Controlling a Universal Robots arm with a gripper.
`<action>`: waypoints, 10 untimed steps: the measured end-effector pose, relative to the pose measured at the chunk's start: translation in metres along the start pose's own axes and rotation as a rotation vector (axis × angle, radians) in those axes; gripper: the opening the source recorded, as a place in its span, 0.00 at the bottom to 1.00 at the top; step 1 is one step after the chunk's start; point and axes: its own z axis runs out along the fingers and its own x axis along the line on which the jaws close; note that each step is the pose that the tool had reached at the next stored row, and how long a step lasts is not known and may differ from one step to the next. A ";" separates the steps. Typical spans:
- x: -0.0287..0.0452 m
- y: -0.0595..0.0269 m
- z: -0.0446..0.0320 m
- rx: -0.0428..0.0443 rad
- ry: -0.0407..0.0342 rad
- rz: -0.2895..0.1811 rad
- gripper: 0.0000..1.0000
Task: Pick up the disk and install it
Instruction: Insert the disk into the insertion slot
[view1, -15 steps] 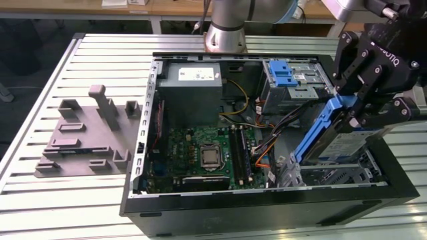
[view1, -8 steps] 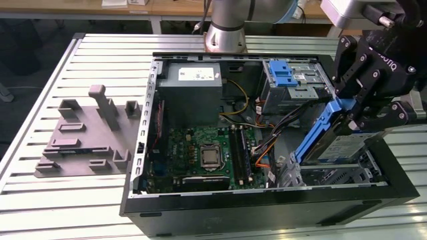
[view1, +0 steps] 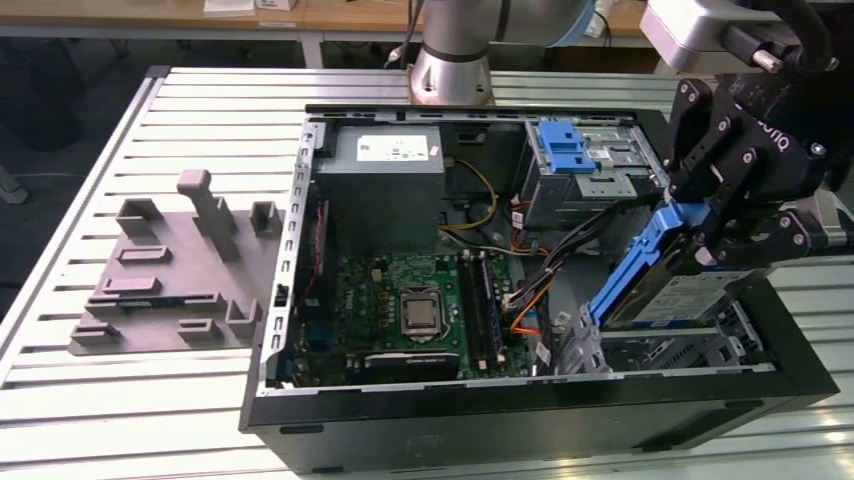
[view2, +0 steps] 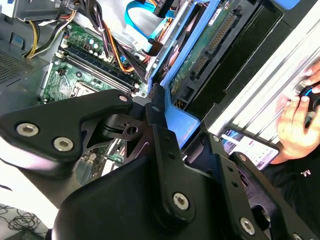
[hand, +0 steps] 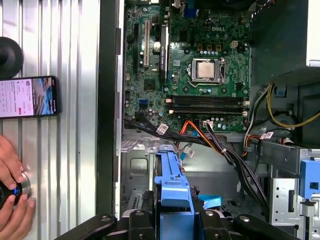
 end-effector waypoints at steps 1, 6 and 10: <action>0.0000 0.0000 0.0000 0.0000 0.0000 0.000 0.36; 0.0000 0.0000 0.0011 0.0001 -0.0002 0.000 0.36; 0.0001 0.0000 0.0037 0.0005 -0.0001 0.000 0.36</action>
